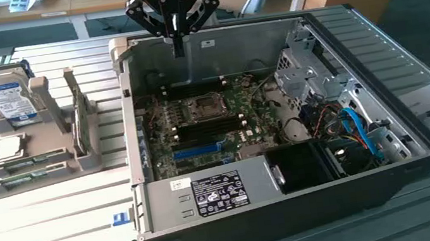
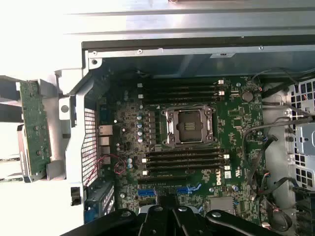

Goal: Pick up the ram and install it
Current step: 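Reach for the ram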

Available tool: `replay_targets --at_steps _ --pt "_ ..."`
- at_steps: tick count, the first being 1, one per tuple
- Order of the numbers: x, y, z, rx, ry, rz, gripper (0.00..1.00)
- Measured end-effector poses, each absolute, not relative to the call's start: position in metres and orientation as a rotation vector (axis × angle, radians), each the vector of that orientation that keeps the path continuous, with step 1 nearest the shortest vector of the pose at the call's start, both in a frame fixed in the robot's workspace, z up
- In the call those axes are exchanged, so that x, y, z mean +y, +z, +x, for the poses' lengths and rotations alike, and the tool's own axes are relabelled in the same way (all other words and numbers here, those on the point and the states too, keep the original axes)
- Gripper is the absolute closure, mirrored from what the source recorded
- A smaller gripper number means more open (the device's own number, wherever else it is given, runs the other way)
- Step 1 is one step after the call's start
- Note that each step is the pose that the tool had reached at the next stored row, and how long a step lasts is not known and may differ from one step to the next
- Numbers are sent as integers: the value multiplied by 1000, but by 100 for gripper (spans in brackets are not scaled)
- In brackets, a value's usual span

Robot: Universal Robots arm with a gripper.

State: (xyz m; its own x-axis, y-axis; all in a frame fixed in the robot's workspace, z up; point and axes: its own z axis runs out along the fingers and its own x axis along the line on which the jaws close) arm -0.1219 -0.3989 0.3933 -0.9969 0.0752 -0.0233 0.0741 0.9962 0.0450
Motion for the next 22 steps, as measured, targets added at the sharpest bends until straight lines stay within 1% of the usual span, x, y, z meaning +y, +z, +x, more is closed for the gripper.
replay_targets --at_steps 14,22 --pt "-399 393 -123 3114 69 117 90" --pt "-398 393 -138 3114 69 116 90"
